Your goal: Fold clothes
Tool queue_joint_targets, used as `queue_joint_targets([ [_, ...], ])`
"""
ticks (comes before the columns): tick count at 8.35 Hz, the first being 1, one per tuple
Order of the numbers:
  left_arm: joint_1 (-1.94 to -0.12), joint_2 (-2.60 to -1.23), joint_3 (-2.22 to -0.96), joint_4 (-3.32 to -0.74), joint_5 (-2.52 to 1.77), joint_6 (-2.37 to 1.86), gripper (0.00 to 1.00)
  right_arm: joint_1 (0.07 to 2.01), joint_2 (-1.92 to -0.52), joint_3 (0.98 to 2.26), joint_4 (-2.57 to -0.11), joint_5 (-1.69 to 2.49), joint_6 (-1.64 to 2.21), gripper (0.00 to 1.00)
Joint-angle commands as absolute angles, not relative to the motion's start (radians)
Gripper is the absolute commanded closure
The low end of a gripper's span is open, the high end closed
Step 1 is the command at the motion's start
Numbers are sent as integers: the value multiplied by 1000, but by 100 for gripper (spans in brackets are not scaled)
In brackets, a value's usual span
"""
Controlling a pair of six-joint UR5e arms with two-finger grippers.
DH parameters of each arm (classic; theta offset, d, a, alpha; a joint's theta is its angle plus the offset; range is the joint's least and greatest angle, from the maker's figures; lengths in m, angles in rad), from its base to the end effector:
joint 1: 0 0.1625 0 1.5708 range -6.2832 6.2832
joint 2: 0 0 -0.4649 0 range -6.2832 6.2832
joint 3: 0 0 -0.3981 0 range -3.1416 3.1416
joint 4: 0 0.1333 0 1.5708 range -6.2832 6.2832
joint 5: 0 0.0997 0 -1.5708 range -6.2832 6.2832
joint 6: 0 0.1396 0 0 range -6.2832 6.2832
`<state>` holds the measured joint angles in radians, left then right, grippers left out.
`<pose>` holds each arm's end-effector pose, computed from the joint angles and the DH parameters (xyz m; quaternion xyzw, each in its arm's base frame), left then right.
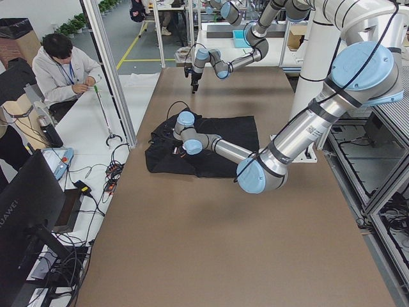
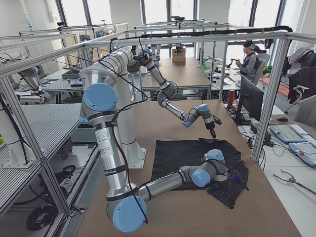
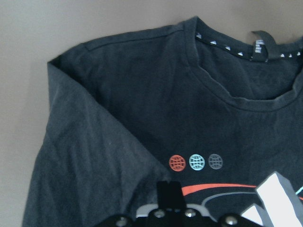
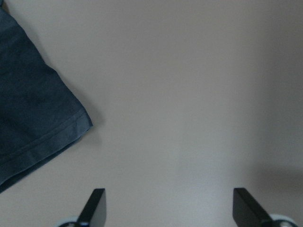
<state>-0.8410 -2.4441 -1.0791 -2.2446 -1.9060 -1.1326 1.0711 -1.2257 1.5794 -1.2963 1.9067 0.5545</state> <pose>0.5280 -0.7213 0.2911 0.1807 0.4844 -0.0881 0.8514 -0.2535 -0.6464 0.5101 0.1833 -0.2906 -0.0259 0.9388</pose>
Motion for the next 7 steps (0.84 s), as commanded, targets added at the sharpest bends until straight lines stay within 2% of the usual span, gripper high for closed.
queue_joint_targets([
  [1,-767,-2490,-1059,-2203,-1827,-1193,100,1071,-1224,1578,-1296,1905,555,6],
  [4,-749,-2516,-1017,-2207,-1763,-1198,99,1062,-1224,1572,-1296,1905,560,6],
  [5,-747,-2514,-1014,-2212,-1761,-1189,1,1057,-1218,1568,-1296,1907,563,6],
  [7,-744,-2519,-1023,-2221,-1763,-1187,0,1052,-1160,1507,-1279,1911,615,6],
])
